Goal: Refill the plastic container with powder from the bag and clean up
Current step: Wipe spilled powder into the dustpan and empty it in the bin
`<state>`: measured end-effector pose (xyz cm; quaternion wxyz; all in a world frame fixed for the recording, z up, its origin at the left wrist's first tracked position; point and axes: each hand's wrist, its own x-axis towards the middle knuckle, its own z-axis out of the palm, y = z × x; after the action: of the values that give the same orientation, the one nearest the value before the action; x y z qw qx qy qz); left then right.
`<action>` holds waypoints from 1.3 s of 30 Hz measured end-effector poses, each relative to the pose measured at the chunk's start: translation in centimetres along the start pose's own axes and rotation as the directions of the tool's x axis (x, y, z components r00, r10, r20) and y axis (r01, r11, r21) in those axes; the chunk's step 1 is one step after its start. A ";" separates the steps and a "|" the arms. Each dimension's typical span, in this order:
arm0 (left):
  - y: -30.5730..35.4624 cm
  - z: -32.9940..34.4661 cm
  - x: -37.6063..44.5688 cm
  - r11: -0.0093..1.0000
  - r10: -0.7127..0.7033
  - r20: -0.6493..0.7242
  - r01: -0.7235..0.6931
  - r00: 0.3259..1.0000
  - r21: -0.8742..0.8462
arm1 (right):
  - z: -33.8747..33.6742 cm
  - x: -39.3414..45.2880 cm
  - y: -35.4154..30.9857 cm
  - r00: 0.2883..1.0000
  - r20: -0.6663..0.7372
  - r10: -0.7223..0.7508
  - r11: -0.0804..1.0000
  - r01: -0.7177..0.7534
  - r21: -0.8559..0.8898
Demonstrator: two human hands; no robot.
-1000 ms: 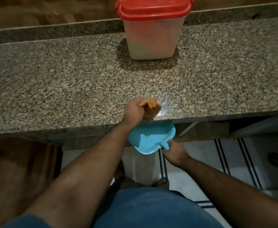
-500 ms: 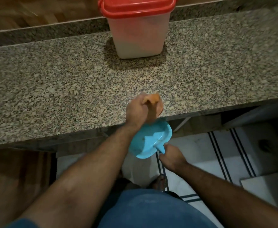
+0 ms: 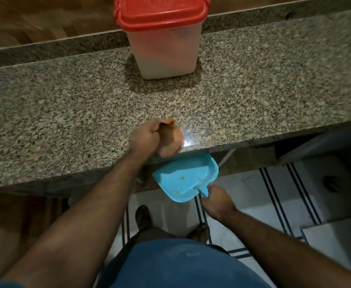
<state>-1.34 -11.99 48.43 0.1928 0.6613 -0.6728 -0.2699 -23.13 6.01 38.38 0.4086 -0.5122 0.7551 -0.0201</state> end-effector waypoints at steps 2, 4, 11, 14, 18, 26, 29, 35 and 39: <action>-2.9 -1.0 -1.1 0.982 -0.105 -0.166 0.129 0.980 0.139 | 0.1 0.3 0.0 1.000 0.004 -0.017 1.000 0.017 -0.008; -4.4 0.3 -2.7 0.929 -0.167 -0.202 0.223 0.965 0.296 | 0.3 0.5 -0.3 0.999 0.012 -0.030 0.999 0.030 -0.020; 3.7 4.6 -5.1 0.992 0.010 0.203 0.016 0.979 -0.127 | 1.4 0.2 -2.0 0.995 0.072 -0.063 0.991 0.071 -0.116; 3.5 2.3 -2.9 0.954 -0.058 0.266 0.132 0.962 -0.269 | 1.9 -0.1 -3.2 0.992 0.090 -0.090 0.986 0.101 -0.132; -1.5 -1.9 -7.1 0.702 -0.115 0.225 0.240 0.967 -0.671 | 3.5 -1.2 -5.4 0.984 0.109 -0.142 0.968 0.161 -0.192; -20.9 -10.3 -26.0 0.361 -0.630 0.052 0.351 0.775 -0.864 | 11.8 -6.2 -11.5 0.946 0.226 -0.233 0.886 0.302 -0.352; -28.3 -12.5 -35.1 0.303 -0.772 0.034 0.414 0.635 -0.858 | 16.4 -9.8 -15.5 0.904 0.332 -0.268 0.821 0.395 -0.413; -34.8 -15.5 -50.7 0.107 -0.944 0.018 0.356 0.330 -0.928 | 27.3 -17.4 -21.8 0.742 0.608 -0.281 0.696 0.594 -0.403; -37.5 -14.9 -56.5 0.070 -0.977 -0.020 0.227 0.213 -0.971 | 34.7 -20.8 -24.1 0.670 0.697 -0.254 0.706 0.621 -0.340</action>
<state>40.25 43.31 42.39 0.5668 0.7506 0.1128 -0.3204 20.22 24.48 38.54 0.4414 -0.7592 0.4013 0.2602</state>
